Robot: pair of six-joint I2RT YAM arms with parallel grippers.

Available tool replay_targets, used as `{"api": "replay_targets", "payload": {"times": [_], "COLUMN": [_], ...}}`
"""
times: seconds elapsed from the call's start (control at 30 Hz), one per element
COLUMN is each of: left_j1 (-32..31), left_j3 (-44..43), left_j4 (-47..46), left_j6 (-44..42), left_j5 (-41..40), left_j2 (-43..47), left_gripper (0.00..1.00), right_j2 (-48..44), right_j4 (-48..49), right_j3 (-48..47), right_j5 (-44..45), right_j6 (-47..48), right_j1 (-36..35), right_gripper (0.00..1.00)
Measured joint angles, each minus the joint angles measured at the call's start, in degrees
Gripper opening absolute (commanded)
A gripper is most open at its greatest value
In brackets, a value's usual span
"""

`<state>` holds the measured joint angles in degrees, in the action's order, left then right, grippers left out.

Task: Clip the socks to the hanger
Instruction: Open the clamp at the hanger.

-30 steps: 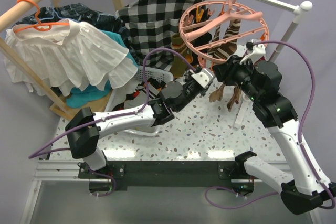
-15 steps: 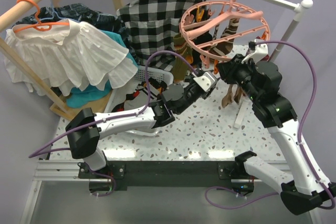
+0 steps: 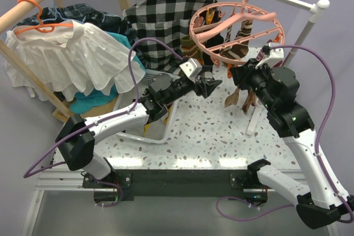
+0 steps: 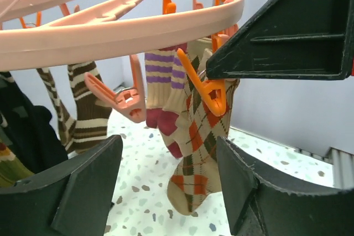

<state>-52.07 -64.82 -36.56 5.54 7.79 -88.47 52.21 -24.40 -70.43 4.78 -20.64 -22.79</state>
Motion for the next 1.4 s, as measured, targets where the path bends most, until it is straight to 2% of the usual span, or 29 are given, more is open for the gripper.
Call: {"api": "replay_targets", "payload": {"times": [0.13,0.17,0.3,0.47,0.8,1.1,1.23,1.4], "left_j1": [1.97,1.9,1.57,1.55,1.53,1.38,0.22,-5.01], "left_j3": [-0.9,-1.53,-4.09,-4.9,-5.27,-5.25,-4.02,-1.33], "left_j4": [-0.22,-0.22,-0.48,-0.59,-0.59,-0.59,-0.35,0.44], "left_j6": [5.01,6.05,8.5,9.18,9.9,9.07,4.74,-4.61], "left_j5": [5.55,6.67,9.16,9.62,9.88,9.88,7.85,1.46], "left_j2": [-0.42,-0.76,-2.34,-2.99,-3.54,-3.54,-3.1,-2.34], "left_gripper": [0.73,0.73,0.73,0.72,0.72,0.73,0.74,0.76], "right_j2": [-0.09,-0.09,-0.09,-0.09,0.83,2.16,2.12,1.92], "right_j4": [0.33,0.44,0.48,0.26,-0.24,-0.2,-0.13,-0.04], "right_j3": [0.42,0.42,0.42,0.26,-1.11,-1.14,-1.25,-1.46], "right_j5": [-0.96,-1.27,-1.2,0.74,5.81,7.76,7.67,7.3], "right_j6": [0.31,0.31,0.35,0.39,0.79,2.34,2.86,3.45], "right_j1": [0.0,0.0,-0.02,-0.02,-0.02,-0.02,-0.02,-0.02], "right_gripper": [0.11,0.21,0.33,0.36,0.36,0.28,0.24,0.15]}}
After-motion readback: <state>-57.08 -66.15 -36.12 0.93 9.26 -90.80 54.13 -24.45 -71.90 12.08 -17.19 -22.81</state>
